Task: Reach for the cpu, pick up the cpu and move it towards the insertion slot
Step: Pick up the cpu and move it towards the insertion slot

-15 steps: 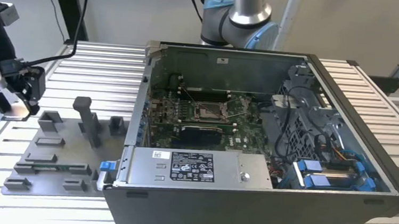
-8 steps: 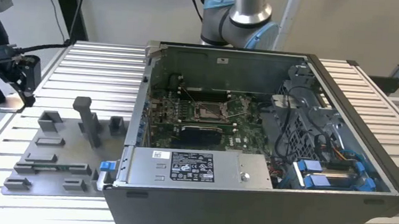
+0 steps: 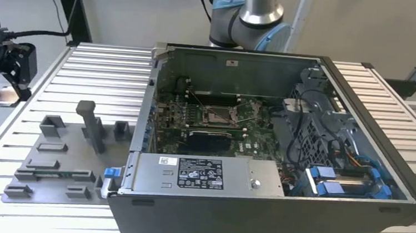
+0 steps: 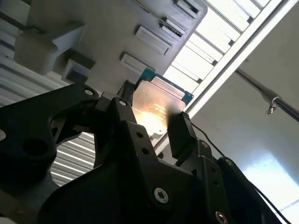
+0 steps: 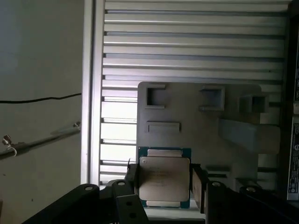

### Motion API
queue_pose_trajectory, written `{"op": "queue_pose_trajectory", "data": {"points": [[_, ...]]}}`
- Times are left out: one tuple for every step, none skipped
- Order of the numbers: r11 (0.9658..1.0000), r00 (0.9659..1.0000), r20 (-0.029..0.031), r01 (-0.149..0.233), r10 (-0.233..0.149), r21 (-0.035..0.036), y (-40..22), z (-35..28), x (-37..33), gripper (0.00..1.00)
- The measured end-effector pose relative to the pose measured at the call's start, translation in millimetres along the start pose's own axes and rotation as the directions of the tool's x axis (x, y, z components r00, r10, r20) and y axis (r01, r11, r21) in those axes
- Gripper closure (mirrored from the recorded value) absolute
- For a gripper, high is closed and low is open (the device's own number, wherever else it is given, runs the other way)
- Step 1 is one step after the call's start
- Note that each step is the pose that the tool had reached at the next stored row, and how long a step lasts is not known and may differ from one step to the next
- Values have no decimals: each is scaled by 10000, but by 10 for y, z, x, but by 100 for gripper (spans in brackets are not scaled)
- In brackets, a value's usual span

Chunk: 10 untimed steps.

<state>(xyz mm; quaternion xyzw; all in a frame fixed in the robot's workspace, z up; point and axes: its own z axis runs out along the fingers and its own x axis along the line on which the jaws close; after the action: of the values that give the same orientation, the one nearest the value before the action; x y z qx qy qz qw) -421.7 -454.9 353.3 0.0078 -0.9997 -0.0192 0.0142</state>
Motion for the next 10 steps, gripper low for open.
{"op": "queue_pose_trajectory", "data": {"points": [[10000, 10000, 1, 0, 0, -1, 1, -28, 1, 100], [10000, 10000, 0, 0, 0, 0, 2, -57, 2, 100], [10000, 10000, 1, 0, 0, -1, 3, -85, 2, 100], [10000, 10000, 0, 0, 0, 0, 4, -113, 3, 100], [10000, 10000, 1, 0, 0, 0, 5, -142, 4, 100], [10000, 10000, 1, 0, 0, -1, 7, -167, 5, 100], [10000, 10000, 1, 0, 0, -1, 8, -192, 6, 100], [10000, 10000, 1, 0, 0, -1, 8, -215, 6, 100], [10000, 10000, 0, 0, 0, 0, 9, -237, 7, 100], [10000, 10000, 1, 0, 0, -1, 10, -262, 8, 100]]}}
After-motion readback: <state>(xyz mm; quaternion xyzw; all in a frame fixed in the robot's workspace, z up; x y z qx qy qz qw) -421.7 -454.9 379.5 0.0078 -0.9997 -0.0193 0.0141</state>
